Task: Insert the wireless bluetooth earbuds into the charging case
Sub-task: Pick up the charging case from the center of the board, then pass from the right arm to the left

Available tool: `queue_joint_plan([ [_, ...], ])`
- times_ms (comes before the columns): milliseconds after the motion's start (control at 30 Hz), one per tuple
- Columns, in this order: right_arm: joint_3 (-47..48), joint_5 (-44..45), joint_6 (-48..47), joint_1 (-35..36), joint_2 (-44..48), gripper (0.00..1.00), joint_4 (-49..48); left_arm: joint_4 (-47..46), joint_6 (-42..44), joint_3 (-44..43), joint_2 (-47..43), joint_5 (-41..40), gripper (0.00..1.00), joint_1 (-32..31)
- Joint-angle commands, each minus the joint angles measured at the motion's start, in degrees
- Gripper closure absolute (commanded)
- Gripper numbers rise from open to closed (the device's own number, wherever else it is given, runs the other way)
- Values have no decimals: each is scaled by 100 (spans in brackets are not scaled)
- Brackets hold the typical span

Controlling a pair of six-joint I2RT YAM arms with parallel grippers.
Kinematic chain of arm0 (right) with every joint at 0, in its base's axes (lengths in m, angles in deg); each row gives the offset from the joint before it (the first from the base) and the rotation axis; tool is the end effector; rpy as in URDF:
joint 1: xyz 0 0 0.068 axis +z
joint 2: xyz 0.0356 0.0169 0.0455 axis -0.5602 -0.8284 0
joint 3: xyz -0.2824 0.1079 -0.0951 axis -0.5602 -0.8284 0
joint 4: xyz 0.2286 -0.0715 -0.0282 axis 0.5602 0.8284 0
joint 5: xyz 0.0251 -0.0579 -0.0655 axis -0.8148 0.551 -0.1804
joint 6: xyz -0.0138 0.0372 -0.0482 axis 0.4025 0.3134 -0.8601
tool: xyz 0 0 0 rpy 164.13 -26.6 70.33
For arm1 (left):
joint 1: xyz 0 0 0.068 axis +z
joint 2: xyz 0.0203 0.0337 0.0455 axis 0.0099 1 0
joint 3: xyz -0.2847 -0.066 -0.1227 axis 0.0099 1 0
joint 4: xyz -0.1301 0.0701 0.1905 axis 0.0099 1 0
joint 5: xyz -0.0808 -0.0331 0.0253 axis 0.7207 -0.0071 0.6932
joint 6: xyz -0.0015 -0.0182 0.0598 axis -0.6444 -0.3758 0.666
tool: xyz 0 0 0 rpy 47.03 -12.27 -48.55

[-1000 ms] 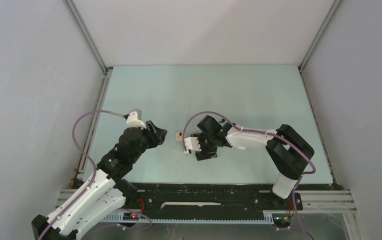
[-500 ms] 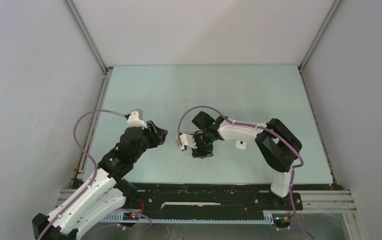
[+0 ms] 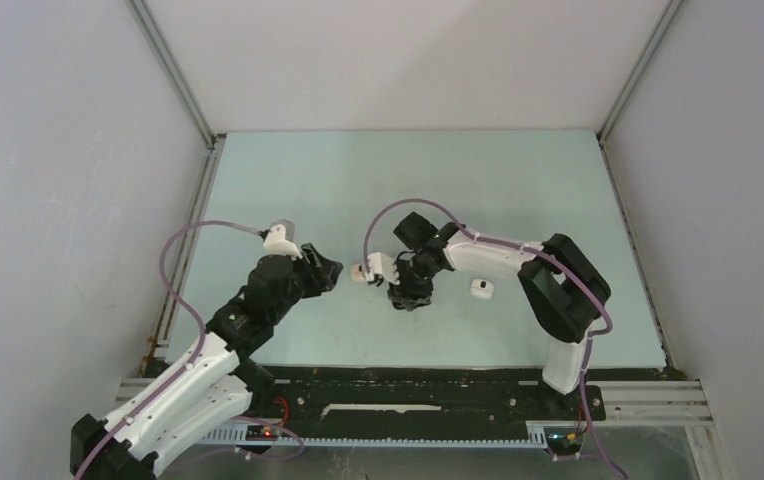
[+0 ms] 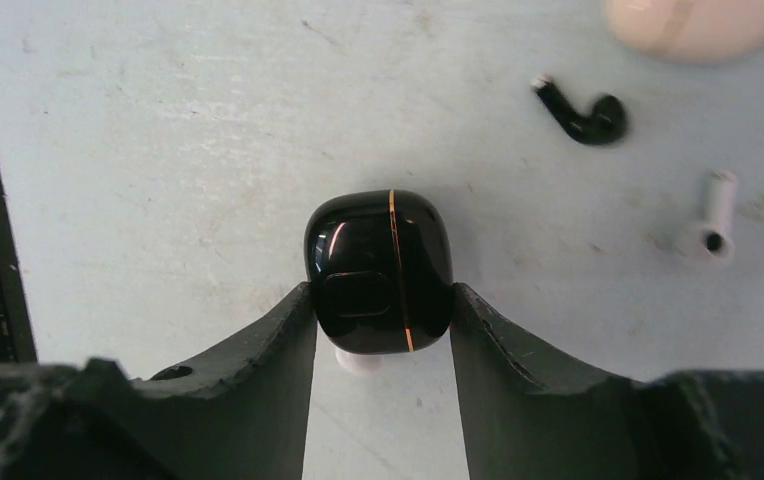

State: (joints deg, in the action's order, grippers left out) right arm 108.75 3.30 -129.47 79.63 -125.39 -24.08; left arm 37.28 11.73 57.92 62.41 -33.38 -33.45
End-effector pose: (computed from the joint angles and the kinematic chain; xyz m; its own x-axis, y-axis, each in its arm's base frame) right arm 0.2377 0.2720 0.2046 0.0908 -0.8546 -0.5113 -0.9890 -0.1375 0.0541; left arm 0.1051 -0.0601 0.2765 -0.5163 -0.4137 -0.7498 0.0960 0.8421 -0.5307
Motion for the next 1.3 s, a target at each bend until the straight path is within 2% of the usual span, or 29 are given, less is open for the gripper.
queue_joint_plan([
  [0, 81, -241, 617, -270, 1051, 71, -163, -978, -108, 238, 210, 502, 48, -34],
  [200, -145, -266, 871, -91, 2074, 69, -163, -2363, -237, 209, 998, 2109, 47, -94],
  [333, -221, -142, 884, 19, 2272, 68, -137, -2936, -318, 93, 1423, 2706, 46, -240],
  [467, -221, -126, 898, 25, 2339, 68, -146, -2983, -445, -95, 1849, 2940, 47, -295],
  [667, -221, -132, 912, 49, 2397, 67, -139, -3543, -848, -154, 2226, 3269, 50, -338],
  [867, -225, -142, 956, 48, 2492, 67, -176, -3476, -974, -313, 2499, 3434, 55, -359],
  [1100, -314, -29, 1016, 1, 2584, 67, -356, -3217, -996, -441, 2637, 3493, 54, -418],
  [1267, -329, -4, 1081, -30, 2667, 66, -435, -3111, -995, -494, 2737, 3559, 57, -445],
])
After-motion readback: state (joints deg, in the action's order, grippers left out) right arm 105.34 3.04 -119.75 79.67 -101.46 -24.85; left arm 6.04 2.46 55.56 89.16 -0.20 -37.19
